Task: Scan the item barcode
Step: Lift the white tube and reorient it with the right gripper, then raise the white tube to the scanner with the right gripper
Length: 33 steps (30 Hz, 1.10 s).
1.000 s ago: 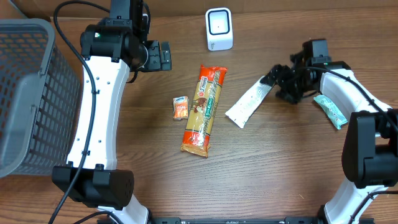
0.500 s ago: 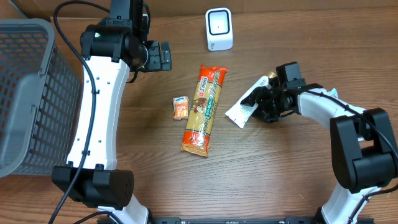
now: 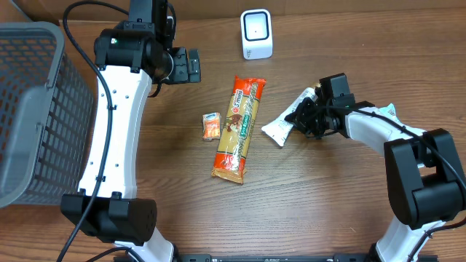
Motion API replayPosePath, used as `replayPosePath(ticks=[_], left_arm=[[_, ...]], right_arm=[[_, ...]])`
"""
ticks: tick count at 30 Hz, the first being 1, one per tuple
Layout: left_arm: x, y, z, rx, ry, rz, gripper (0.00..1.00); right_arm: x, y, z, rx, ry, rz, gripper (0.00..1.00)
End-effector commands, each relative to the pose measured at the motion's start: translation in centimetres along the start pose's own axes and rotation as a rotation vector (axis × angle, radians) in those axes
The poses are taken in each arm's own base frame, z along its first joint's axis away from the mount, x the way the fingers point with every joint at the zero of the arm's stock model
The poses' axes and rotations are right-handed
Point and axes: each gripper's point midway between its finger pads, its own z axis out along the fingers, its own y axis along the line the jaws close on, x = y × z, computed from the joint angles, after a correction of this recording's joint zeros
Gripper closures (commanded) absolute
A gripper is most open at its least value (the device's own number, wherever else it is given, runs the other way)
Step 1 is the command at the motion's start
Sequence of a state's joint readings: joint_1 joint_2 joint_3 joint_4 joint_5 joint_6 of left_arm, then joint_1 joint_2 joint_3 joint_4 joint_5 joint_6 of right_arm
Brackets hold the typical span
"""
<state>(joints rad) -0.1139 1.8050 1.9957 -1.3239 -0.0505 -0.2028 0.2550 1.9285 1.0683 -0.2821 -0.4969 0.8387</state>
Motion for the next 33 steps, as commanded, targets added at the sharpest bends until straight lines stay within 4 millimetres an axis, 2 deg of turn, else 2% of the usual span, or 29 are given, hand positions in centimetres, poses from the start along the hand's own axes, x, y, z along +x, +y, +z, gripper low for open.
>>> replayPosePath(ticks=[1,4,7,9,14,21,23,29,33], left_arm=[[0.0,0.2,0.4,-0.012,0.008,-0.008,0.00],[0.0,0.2,0.4,-0.012,0.008,-0.008,0.00],[0.0,0.2,0.4,-0.012,0.008,-0.008,0.00],[0.0,0.2,0.4,-0.012,0.008,-0.008,0.00],[0.0,0.2,0.4,-0.012,0.008,-0.008,0.00],[0.0,0.2,0.4,-0.012,0.008,-0.008,0.00],[0.0,0.2,0.4,-0.012,0.008,-0.008,0.00],[0.0,0.2,0.4,-0.012,0.008,-0.008,0.00],[0.0,0.2,0.4,-0.012,0.008,-0.008,0.00]], right_arm=[[0.9,0.5,-0.6,0.039,0.046,-0.194,0.96],[1.4,3.2,-2.8,0.016,0.105,-0.356,0.96],[3.6,8.3,-5.8,-0.160,0.223,-0.563,0.96],[4.6,10.5,-7.7,-0.237,0.268,-0.649,0.96],[5.6,13.0,-10.8,-0.245,0.294,-0.769,0.96],[7.1,15.1,-12.0,-0.238,0.302,-0.842,0.97],[6.4,15.8,-12.3,-0.201,0.257,-0.863,0.97],[2.5,18.5,-13.6,-0.013,0.023,-0.954,0.97],[-2.0,18.8,-12.6,0.206,-0.170,-1.005,0.97]])
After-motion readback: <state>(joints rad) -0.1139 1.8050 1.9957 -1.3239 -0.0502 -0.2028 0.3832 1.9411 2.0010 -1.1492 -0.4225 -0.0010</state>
